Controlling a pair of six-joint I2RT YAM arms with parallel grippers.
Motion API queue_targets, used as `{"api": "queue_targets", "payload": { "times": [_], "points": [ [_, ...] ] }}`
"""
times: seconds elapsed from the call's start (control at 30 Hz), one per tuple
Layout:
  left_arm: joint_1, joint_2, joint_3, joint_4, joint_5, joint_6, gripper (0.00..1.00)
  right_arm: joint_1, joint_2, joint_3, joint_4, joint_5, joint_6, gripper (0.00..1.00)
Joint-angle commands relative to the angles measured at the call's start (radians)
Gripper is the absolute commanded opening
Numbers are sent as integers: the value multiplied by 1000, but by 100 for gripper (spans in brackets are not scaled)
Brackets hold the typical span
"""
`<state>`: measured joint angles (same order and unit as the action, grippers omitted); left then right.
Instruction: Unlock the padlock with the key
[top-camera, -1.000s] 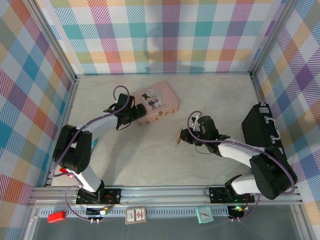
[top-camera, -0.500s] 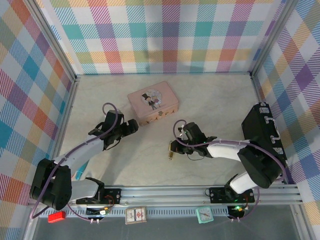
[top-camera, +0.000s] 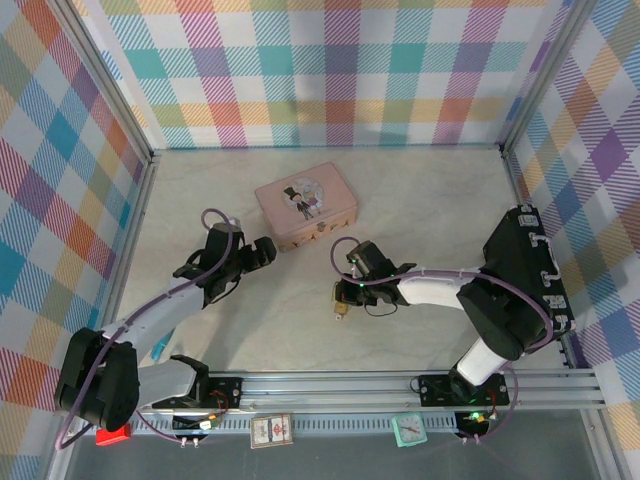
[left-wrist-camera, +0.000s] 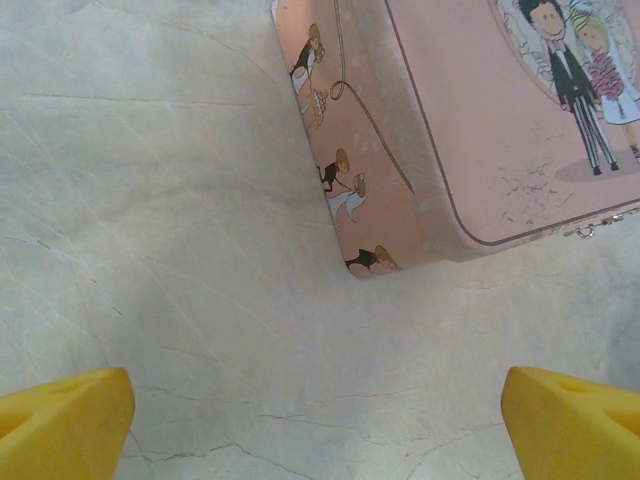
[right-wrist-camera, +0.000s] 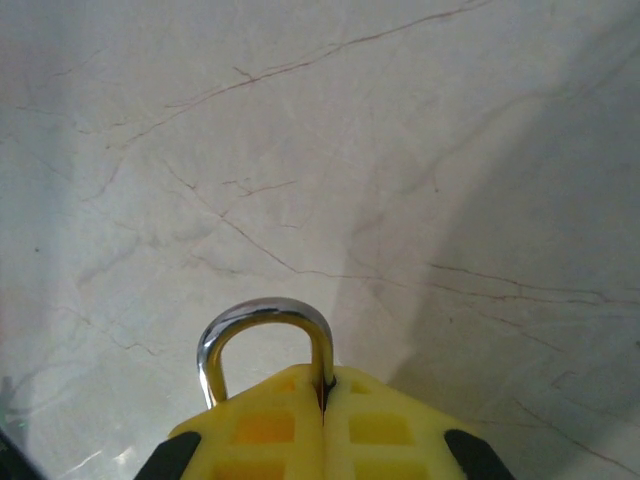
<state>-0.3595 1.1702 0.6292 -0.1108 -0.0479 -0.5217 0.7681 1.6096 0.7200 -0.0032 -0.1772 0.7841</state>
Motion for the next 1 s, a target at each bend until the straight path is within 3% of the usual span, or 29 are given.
{"api": "queue_targets", "payload": {
  "times": [0.0, 0.23, 0.67, 0.8, 0.97],
  "points": [
    [-6, -49, -31, 37, -33, 21, 94, 16, 3, 32, -85, 51, -43, 6],
    [-7, -94, -57, 42, -78, 22, 94, 20, -29, 30, -105, 69, -62, 16],
    [-7, -109, -80, 53, -144, 24, 94, 20, -201, 37, -241, 171, -184, 22],
    [-15, -135, -73, 37, -174, 54, 100, 20, -315, 52, -316, 262, -287, 22],
    [-46, -311, -70, -27, -295, 123, 100, 19, -519, 61, -376, 460, -460, 26]
  ]
}}
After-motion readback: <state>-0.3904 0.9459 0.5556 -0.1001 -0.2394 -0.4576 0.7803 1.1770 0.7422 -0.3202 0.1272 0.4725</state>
